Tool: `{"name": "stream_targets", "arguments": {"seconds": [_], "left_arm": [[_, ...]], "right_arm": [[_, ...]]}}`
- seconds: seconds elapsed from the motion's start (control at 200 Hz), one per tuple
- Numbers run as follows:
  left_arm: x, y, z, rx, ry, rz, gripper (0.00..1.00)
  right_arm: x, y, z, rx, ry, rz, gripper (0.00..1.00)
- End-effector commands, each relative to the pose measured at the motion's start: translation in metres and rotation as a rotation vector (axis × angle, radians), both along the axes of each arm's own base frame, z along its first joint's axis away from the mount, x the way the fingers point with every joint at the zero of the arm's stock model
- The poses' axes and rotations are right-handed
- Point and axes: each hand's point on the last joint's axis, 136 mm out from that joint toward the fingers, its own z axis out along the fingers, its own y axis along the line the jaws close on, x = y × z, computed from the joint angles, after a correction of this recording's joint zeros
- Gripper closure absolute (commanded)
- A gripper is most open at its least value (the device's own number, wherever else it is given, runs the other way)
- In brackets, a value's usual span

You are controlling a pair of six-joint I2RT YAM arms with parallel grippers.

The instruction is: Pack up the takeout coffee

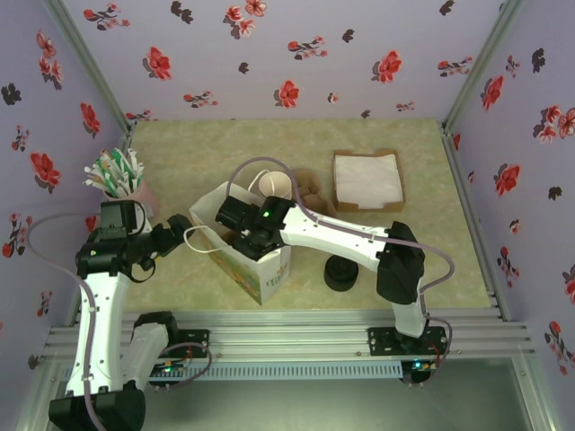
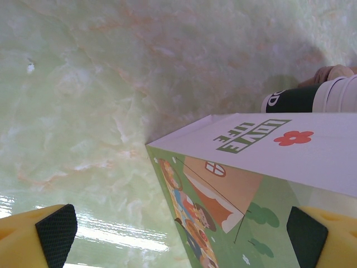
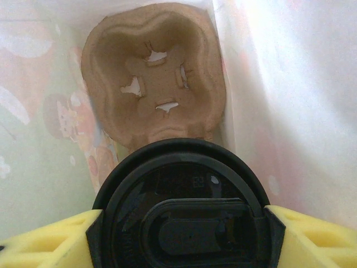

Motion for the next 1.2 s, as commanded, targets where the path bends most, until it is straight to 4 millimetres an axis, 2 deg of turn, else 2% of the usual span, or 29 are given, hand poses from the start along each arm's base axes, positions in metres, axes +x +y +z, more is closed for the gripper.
{"name": "stream_targets", "arguments": {"seconds": [0.0,0.415,1.195], "left_arm": [[0.0001,-0.0038,-0.0004,-0.002,-0.003,-0.029,0.01],[0.0002,-0.0039,-0.0001,-0.003,-0.004,-0.03,0.01],[-0.0001,-0.004,0.0002,-0.004,-0.006,-0.028,0.01]], "right_arm": [[-0.0267,-0.0159,-0.0385,-0.13,0.147,0.0,0.31],[-0.0276,-0.0182,-0.0473,-0.151,0.158,-0.007,0.3],[-0.0284,-0.0203,-0.0429,-0.142,0.155,-0.013,0.3]]}}
